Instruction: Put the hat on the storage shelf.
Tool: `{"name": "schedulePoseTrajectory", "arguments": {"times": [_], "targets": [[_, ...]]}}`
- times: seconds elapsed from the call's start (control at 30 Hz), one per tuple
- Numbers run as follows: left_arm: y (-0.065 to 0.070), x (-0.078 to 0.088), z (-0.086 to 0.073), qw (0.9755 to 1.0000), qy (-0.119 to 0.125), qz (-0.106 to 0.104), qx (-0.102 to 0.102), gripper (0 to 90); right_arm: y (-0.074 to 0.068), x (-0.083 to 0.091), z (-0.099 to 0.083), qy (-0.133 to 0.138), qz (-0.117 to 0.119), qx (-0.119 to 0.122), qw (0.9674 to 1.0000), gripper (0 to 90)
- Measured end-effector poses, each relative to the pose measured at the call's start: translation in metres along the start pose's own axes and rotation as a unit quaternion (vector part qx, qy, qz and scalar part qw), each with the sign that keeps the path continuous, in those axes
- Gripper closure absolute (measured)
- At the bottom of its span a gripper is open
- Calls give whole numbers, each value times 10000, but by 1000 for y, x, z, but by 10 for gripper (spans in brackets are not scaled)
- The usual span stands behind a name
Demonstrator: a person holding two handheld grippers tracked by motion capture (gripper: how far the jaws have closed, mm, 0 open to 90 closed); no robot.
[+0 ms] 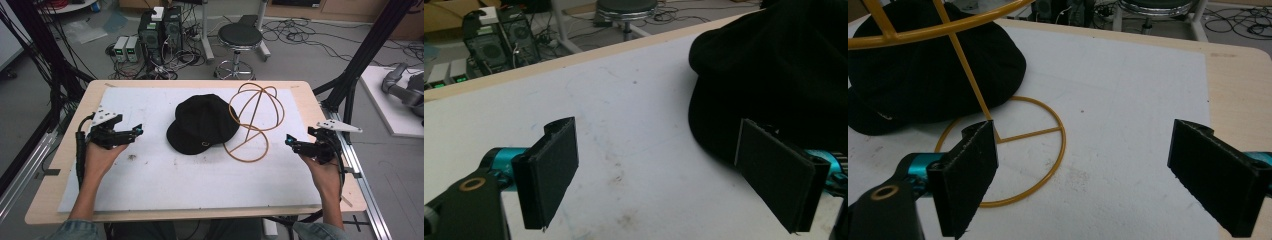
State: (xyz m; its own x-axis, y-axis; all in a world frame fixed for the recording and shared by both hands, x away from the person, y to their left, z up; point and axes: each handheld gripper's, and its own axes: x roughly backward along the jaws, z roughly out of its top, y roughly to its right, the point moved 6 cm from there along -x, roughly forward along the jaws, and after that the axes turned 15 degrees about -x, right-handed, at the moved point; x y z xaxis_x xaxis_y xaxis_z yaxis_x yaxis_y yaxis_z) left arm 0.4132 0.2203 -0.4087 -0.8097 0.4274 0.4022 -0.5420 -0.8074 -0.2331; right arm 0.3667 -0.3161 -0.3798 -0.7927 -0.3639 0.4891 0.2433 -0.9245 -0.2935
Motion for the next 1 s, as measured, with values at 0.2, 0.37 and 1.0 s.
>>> {"name": "schedulePoseTrajectory", "arguments": {"times": [0.2, 0.37, 1.0], "targets": [[11, -22, 12, 9997, -39, -209, -122, 179, 0, -1, 0, 5, 35, 53, 10000, 125], [14, -31, 26, 9992, -28, -352, -168, 178, 0, 0, 1, 29, 40, 11, 10000, 124], [23, -63, 84, 9972, 84, -587, -450, 175, -3, 2, 0, 35, 104, 59, 9999, 125]]}}
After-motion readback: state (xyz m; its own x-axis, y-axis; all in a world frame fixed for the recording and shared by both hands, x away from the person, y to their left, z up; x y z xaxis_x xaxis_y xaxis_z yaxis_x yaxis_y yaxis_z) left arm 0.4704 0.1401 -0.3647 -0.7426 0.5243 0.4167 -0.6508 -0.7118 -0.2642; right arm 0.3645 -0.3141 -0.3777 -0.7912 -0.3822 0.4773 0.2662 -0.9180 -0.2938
